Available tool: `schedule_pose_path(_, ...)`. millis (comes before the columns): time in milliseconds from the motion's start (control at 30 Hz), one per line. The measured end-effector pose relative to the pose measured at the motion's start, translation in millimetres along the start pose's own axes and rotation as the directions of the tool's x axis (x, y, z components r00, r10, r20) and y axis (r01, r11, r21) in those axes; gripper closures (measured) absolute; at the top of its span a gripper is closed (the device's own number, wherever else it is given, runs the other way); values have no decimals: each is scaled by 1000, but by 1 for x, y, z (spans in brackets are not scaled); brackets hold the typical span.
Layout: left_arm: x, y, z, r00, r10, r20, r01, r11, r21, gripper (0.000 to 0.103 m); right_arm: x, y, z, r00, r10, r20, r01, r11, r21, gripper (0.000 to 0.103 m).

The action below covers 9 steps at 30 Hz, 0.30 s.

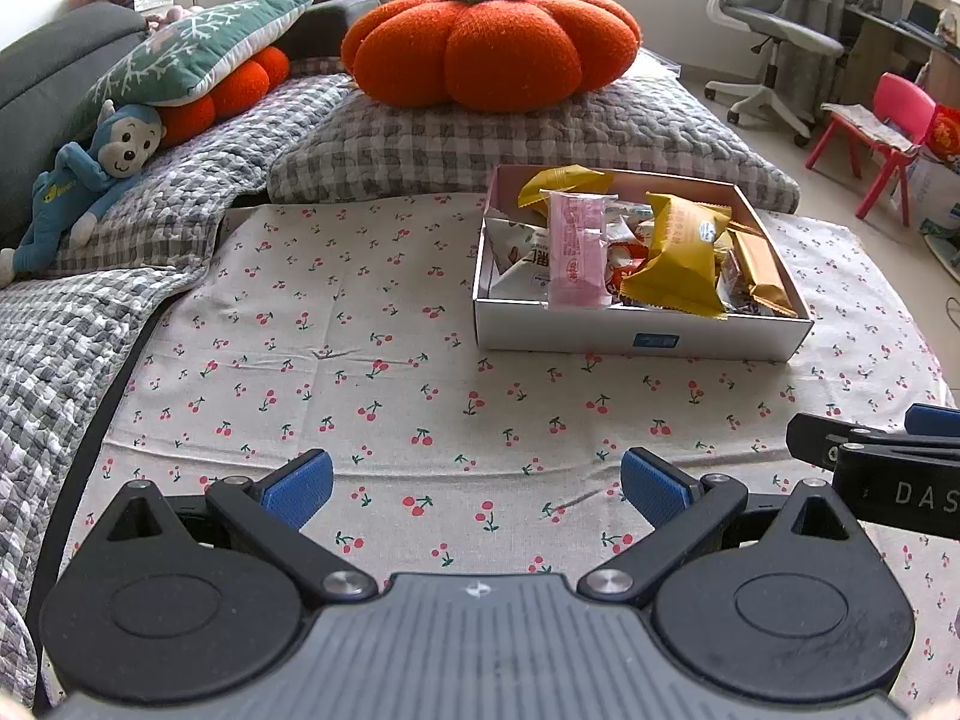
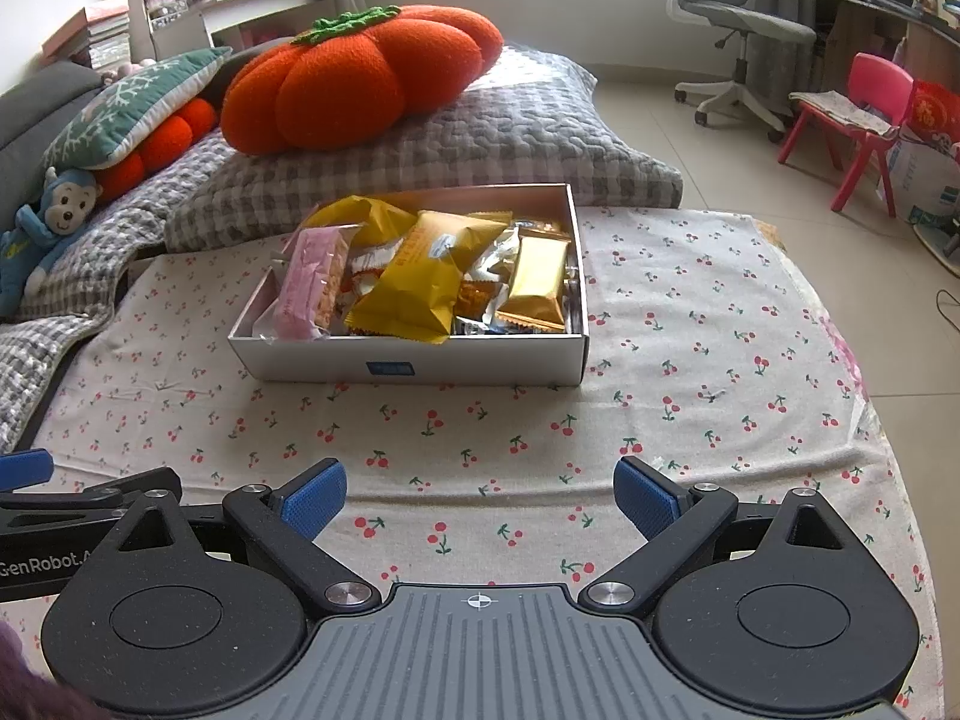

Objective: Organize snacks

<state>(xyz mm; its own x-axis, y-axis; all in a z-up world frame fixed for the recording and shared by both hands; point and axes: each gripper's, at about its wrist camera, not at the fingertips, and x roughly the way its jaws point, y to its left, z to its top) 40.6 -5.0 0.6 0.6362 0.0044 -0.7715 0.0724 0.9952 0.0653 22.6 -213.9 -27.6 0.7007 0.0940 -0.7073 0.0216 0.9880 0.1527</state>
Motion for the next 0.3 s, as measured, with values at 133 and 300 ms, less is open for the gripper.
schedule_pose_path(133, 0, 0, 0, 1000, 2, 2, -2, 1000, 0, 1, 0, 0, 0, 1000, 0, 1, 0, 1000, 0, 6)
schedule_pose_path(300, 1, 0, -1, 1000, 10, 6, -10, 1000, 5, 1, 0, 0, 0, 1000, 0, 0, 0, 1000, 1, 6)
